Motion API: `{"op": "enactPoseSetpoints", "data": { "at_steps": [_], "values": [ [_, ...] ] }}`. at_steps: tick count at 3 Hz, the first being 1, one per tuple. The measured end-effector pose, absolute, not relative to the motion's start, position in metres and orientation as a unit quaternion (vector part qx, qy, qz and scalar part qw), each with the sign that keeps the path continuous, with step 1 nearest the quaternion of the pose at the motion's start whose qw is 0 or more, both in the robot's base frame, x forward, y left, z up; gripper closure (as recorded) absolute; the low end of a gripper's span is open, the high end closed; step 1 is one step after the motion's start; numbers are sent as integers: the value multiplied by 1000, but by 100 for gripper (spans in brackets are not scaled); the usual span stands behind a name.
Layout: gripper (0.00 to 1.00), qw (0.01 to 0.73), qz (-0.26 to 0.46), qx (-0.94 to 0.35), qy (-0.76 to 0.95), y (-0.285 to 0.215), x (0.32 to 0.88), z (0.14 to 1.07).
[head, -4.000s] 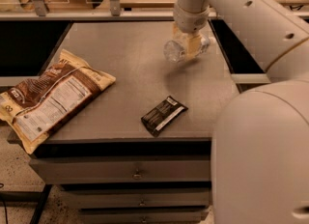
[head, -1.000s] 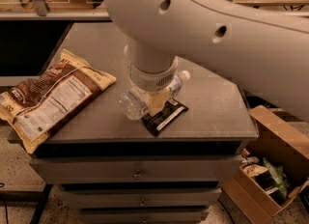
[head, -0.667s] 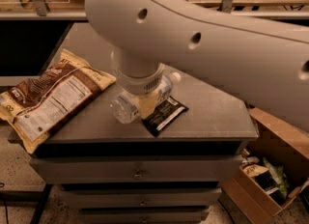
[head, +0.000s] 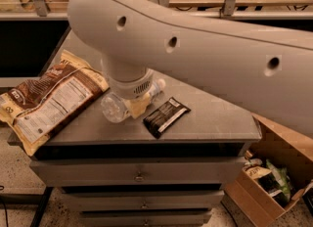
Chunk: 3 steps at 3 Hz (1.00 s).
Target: Move blue plastic bottle near rxbar chocolate
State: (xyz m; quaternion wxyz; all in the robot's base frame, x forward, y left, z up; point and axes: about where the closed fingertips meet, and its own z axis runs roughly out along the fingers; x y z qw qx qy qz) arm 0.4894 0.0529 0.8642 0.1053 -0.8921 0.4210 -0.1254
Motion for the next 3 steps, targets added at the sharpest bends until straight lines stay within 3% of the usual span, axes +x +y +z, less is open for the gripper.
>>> {"op": "enactPoseSetpoints", "data": {
  "at_steps": [1,3],
  "values": [
    [0,90,-122,-893,424,52,492,859],
    [0,56,-111,-886,447,31,505,854]
  ]
}}
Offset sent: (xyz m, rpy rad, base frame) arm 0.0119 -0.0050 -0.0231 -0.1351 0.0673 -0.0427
